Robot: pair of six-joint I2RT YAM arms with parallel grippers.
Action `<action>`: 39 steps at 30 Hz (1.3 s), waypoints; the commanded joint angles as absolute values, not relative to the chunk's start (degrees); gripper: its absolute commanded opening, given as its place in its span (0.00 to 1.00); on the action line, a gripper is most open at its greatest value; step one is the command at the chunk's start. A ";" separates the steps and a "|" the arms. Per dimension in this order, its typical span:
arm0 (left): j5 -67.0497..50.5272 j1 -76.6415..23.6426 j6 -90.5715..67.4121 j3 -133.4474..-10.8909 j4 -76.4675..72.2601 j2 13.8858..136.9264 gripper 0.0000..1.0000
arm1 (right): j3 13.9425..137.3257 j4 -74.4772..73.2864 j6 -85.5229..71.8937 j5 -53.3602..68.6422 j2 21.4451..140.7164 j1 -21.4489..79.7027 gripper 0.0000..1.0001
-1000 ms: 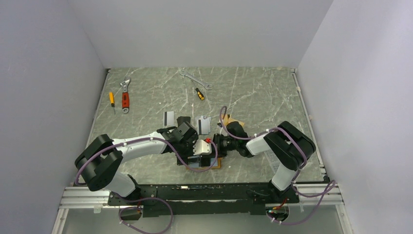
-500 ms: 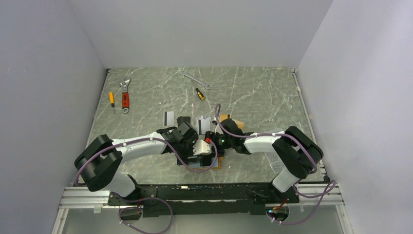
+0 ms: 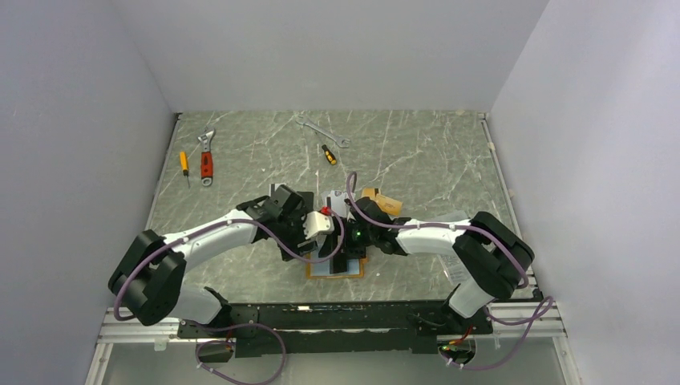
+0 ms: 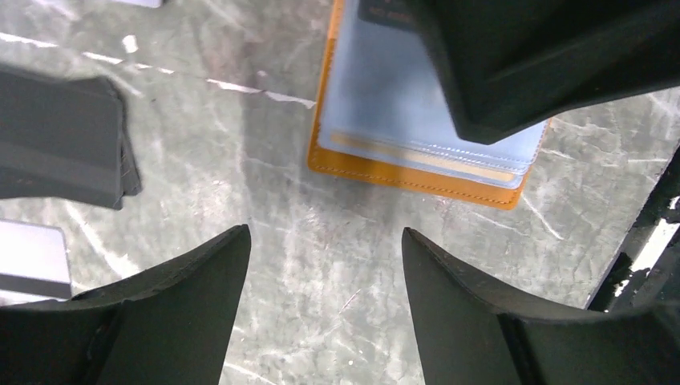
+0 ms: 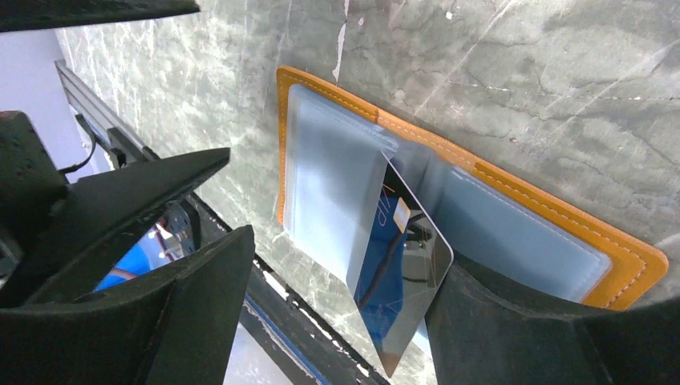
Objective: Put the credit cards into the card holder
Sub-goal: Insert the credit card into the card holder.
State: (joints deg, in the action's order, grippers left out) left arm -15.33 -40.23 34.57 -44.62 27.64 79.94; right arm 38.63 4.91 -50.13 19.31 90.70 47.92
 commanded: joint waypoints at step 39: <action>-6.48 -47.43 28.86 -44.34 18.39 86.34 0.64 | 21.47 13.96 -49.33 26.62 82.94 40.12 0.65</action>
State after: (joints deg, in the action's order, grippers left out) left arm -7.68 -47.66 29.08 -45.95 15.66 86.37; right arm 23.51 23.16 -52.40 28.36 84.40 40.66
